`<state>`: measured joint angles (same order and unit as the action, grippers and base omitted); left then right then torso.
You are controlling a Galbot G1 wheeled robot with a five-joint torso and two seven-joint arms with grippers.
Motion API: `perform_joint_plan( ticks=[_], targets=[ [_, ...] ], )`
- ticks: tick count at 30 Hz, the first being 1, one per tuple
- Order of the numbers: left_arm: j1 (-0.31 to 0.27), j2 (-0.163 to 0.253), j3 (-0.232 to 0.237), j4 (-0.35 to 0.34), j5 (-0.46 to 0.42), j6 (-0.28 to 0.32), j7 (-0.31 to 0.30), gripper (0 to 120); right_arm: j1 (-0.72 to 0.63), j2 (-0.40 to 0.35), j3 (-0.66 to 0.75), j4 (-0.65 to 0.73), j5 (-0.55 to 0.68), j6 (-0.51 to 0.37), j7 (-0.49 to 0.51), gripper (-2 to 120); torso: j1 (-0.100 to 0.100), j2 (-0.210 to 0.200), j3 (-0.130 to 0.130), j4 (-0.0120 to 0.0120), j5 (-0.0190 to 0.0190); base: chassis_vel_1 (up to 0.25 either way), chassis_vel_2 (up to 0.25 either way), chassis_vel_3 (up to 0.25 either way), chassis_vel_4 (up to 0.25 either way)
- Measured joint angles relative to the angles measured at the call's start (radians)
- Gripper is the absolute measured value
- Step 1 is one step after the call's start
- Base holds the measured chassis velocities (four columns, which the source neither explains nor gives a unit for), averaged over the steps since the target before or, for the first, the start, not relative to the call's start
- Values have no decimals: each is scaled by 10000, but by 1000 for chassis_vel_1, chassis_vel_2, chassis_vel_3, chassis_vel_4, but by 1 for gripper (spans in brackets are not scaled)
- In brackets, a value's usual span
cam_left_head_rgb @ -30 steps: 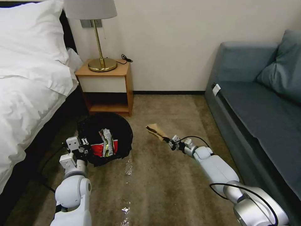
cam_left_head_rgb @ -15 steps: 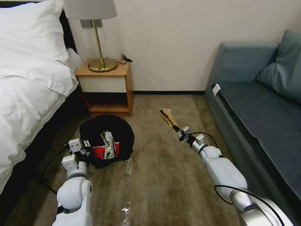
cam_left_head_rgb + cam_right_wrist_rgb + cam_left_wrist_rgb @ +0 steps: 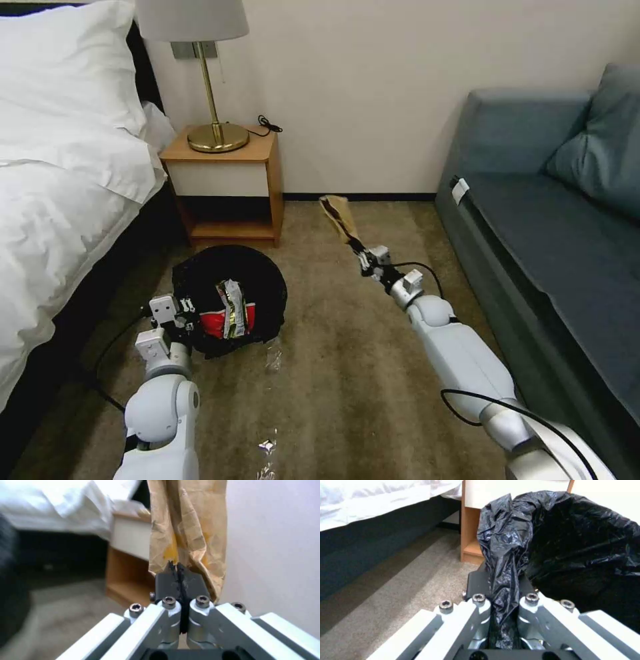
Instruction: Pick up the trash bin, then pick up the garbage on the floor and place it into the trash bin.
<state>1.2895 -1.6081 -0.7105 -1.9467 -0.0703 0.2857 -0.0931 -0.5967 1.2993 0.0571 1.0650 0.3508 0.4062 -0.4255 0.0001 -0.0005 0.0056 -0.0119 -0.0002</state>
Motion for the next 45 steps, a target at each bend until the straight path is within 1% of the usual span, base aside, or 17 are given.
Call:
perform_joint_plan(
  ticks=[2,3,6,9,11,19,27,29,37,41,44,45],
  targets=[
    [-33,0,20,11,10,-1,2,5,-170,-78,-297,894,151,-111,145,0,0,0,0,0,-2,0,0,0,0],
    [-33,0,20,11,10,-1,2,5,-170,-78,-297,894,151,-111,145,0,0,0,0,0,-2,0,0,0,0],
    [-63,0,52,24,35,-3,3,5,-464,-388,-1036,2334,312,-274,314,0,0,1,-1,-1,-2,0,0,0,0],
    [-68,0,56,24,39,-2,3,5,-522,-497,-1256,2614,312,-300,321,0,0,1,-1,0,0,0,0,0,0],
    [-68,0,65,24,49,-3,4,5,-662,-798,-1743,3149,331,-341,345,0,0,0,-1,-2,-1,0,0,0,0],
    [-66,0,98,11,93,-7,7,5,-839,-979,-2290,3374,198,-341,337,0,0,0,-1,-2,0,0,0,0,0],
    [-99,0,180,26,159,-31,11,5,-839,-768,-2742,3444,73,-344,349,0,0,1,0,-2,1,0,0,0,0],
    [-105,0,223,50,191,-34,12,5,-788,-580,-2950,3464,-17,-370,374,0,-1,1,0,-2,0,0,0,0,0],
    [-116,0,254,-7,184,-29,9,5,-844,-474,-3165,3331,-227,-366,378,0,-1,0,0,-1,0,0,0,0,0],
    [-97,0,341,-55,152,9,-1,5,-980,-473,-3173,3153,-398,-301,383,0,0,0,0,-2,1,0,0,0,0],
    [-93,0,413,-67,156,25,-24,5,-1045,-485,-3121,3018,-798,-295,435,0,0,0,0,-2,1,0,0,0,0],
    [-90,0,427,-70,157,32,-26,5,-1044,-487,-3095,2989,-881,-293,443,4,0,0,-1,-2,0,0,0,0,0]
  ],
)
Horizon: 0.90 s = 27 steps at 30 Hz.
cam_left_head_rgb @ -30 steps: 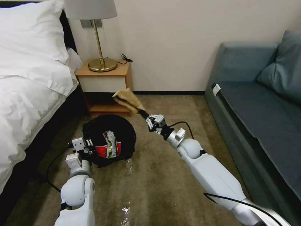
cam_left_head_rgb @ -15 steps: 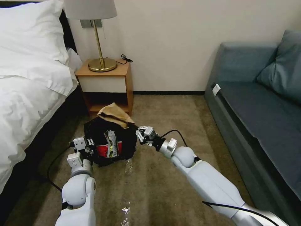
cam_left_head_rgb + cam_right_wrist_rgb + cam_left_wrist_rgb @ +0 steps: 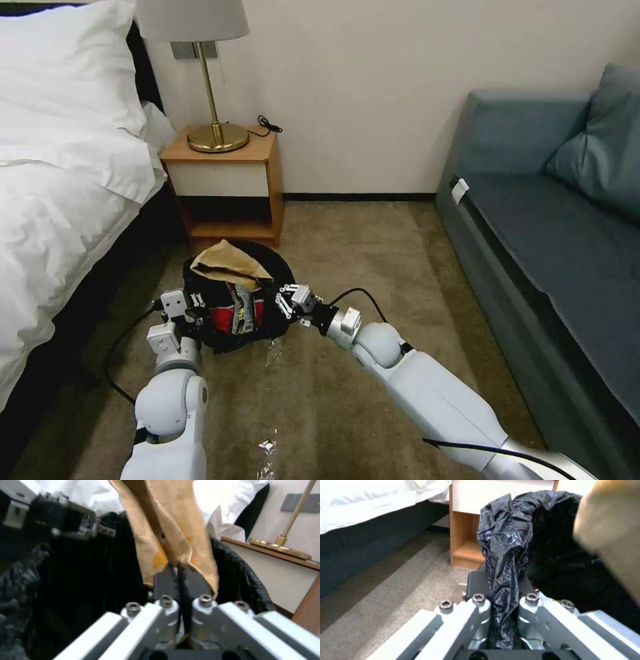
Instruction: Pick up the trash bin, then pick up the garbage on the floor and place it into the trash bin.
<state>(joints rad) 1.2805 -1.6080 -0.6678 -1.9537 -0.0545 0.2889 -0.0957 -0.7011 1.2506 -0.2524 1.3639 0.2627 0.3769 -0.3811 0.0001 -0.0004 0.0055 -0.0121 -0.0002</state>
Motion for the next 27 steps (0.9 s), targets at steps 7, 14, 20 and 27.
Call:
perform_joint_plan(
  ticks=[7,14,20,27],
  targets=[
    [21,0,-9,-19,3,15,-6,5,68,13,45,-25,-62,0,58,25,0,0,0,0,0,0,0,0,0],
    [64,0,-34,-36,-5,26,-22,5,206,73,238,104,-37,-106,252,54,-1,0,1,0,0,0,0,0,0],
    [73,0,-45,-14,-80,56,-31,5,439,34,684,200,99,-284,601,73,0,0,1,1,0,0,0,0,0],
    [-130,0,-88,252,-365,86,-54,5,414,-144,2498,231,222,-911,1817,96,0,0,1,1,1,0,0,0,0]
  ],
)
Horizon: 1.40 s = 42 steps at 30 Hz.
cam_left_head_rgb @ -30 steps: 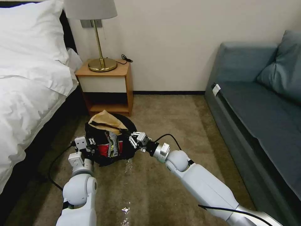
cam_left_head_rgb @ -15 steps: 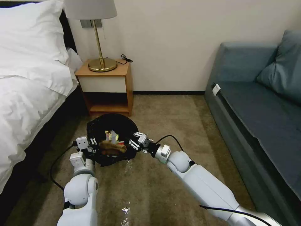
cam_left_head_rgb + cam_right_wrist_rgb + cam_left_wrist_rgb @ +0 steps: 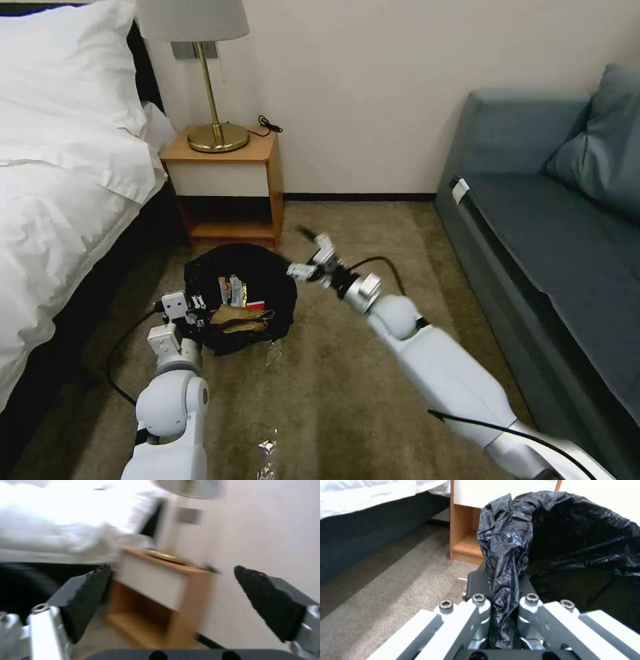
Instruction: Pick up the trash bin, then pick up the garbage on the floor and place it into the trash bin.
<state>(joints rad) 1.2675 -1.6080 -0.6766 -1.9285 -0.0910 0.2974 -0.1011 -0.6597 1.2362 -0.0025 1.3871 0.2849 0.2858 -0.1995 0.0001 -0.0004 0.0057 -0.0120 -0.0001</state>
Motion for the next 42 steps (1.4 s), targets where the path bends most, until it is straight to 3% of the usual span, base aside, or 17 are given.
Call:
perform_joint_plan(
  ticks=[6,12,18,24,31,33,42],
  targets=[
    [-161,0,-38,245,-152,-5,29,5,-780,-107,1853,-3,-9,-241,770,100,0,0,0,0,0,0,0,0,0],
    [-472,0,36,558,-836,14,-63,5,-2099,-180,3548,136,61,-225,719,99,0,0,-1,-1,1,0,0,0,0],
    [-1065,0,43,1081,-1997,288,-908,5,-3262,-482,4720,290,75,145,210,99,0,0,-1,-3,3,0,0,0,0],
    [-1617,0,-57,1906,-2807,486,-1755,5,-3946,-697,5236,564,155,432,-159,98,-1,0,-1,-1,1,0,0,0,0],
    [-2036,1,-237,2657,-3222,454,-1965,5,-4320,-677,5508,706,209,600,-378,98,0,0,-1,1,-1,0,0,0,0],
    [-2388,0,-225,3160,-3797,367,-2216,5,-4571,-676,5599,736,309,773,-547,97,0,-1,0,0,-1,0,0,0,0],
    [-2885,0,-385,4168,-3904,-92,-2165,5,-4869,-606,5769,877,502,874,-816,97,0,0,0,1,-1,0,0,0,0]
  ],
)
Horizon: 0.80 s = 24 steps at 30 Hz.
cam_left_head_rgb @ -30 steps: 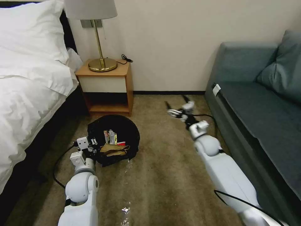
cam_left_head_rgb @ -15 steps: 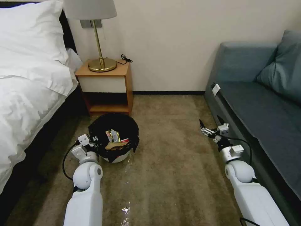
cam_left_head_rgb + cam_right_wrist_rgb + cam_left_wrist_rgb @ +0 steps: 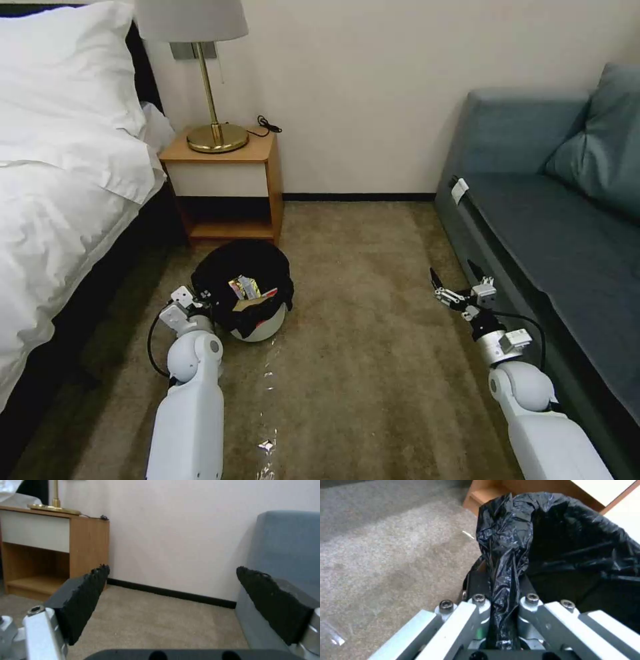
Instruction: Pick up the trash bin, then pick up the garbage on the floor and place it into the trash bin.
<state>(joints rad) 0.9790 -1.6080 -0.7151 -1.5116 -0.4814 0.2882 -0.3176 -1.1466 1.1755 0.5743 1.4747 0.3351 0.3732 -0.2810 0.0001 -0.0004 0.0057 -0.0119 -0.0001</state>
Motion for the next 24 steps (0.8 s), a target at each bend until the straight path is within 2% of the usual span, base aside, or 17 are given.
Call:
perform_joint_plan(
  ticks=[6,8,9,11,12,14,15,17,18,20,21,23,24],
  targets=[
    [13,0,-3,65,20,-5,69,5,0,-2,12,0,37,29,-77,97,-1,0,0,-3,-1,0,0,0,0],
    [46,11,-23,66,36,-8,81,16,-18,-4,14,0,43,36,-123,97,0,0,0,-3,0,0,0,0,0],
    [46,11,-23,66,36,-8,81,16,-18,-4,14,0,43,36,-123,97,0,0,0,-3,0,0,0,0,0],
    [123,43,-45,6,46,-10,77,28,-24,-24,14,4,49,39,-159,97,0,0,0,-1,0,0,0,0,0],
    [123,43,-45,6,46,-10,77,28,-24,-24,14,4,49,39,-159,97,0,0,0,-1,0,0,0,0,0],
    [191,84,-45,-116,46,-1,68,38,-23,-32,9,18,55,39,-186,97,0,0,-1,-2,0,0,0,0,0],
    [191,84,-45,-116,46,-1,68,38,-23,-32,9,18,55,39,-186,97,0,0,-1,-2,0,0,0,0,0],
    [276,109,-46,-283,48,17,57,50,-25,-18,-17,28,50,39,-234,97,0,0,-1,-1,-1,0,0,0,0],
    [276,109,-46,-283,48,17,57,50,-25,-18,-17,28,50,39,-234,97,0,0,-1,-1,-1,0,0,0,0],
    [380,119,-36,-482,58,64,48,59,-35,17,-49,32,24,39,-260,97,0,0,-1,-1,0,0,0,0,0],
    [380,119,-36,-482,58,64,48,59,-35,17,-49,32,24,39,-260,97,0,0,-1,-1,0,0,0,0,0],
    [528,146,10,-819,90,163,46,69,-28,34,-64,33,4,39,-279,97,0,0,-1,-2,0,0,0,0,0],
    [528,146,10,-819,90,163,46,69,-28,34,-64,33,4,39,-279,97,0,0,-1,-2,0,0,0,0,0]
  ],
)
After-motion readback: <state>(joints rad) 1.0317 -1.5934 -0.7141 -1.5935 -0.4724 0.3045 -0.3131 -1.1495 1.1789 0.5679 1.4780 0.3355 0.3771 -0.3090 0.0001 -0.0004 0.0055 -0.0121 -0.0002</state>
